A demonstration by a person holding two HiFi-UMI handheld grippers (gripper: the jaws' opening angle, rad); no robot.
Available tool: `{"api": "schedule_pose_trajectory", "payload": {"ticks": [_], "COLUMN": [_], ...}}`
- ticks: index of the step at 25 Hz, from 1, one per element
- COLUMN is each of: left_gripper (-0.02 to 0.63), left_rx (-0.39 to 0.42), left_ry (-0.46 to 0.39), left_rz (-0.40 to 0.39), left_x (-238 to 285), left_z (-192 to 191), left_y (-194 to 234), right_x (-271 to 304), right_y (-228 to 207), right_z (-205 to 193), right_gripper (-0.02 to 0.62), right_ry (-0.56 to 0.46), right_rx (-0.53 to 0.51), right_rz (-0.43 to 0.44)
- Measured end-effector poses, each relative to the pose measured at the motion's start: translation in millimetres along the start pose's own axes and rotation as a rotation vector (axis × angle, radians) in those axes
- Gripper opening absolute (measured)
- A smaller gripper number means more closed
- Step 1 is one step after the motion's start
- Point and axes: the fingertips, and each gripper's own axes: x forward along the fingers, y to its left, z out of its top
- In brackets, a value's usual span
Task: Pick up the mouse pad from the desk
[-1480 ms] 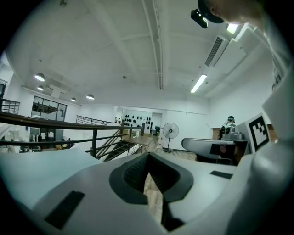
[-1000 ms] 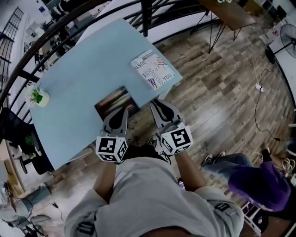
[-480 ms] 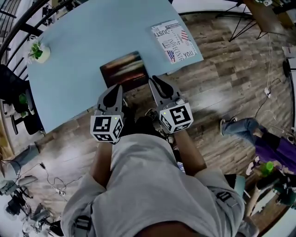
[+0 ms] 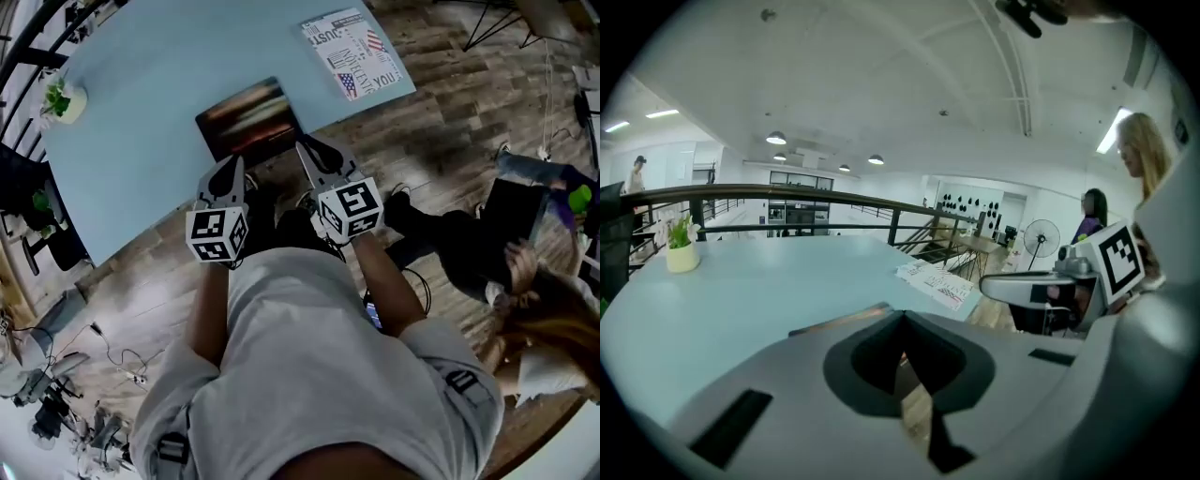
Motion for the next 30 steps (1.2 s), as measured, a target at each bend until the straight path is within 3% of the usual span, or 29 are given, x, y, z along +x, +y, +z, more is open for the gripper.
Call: {"api": "schedule_pose_trajectory", "payload": {"ticks": [20,30], "left_gripper": [0.012,0.012], "left_rx": [0.021,0.037], "left_ry": [0.194,0.239], "left_rz": [-0.041,-0.034], "left_x": [35,39], "left_z": [-77,-86], "left_y": [9,22], "right_x": [9,27], "right_y": [-24,-30], "right_z": [-112,-149], "right_gripper": [0.046,0.051], "right_ry": [0.174,0.195], "right_rx": [0.245,0.514], "right_rz": [-0.073,-0.092]}}
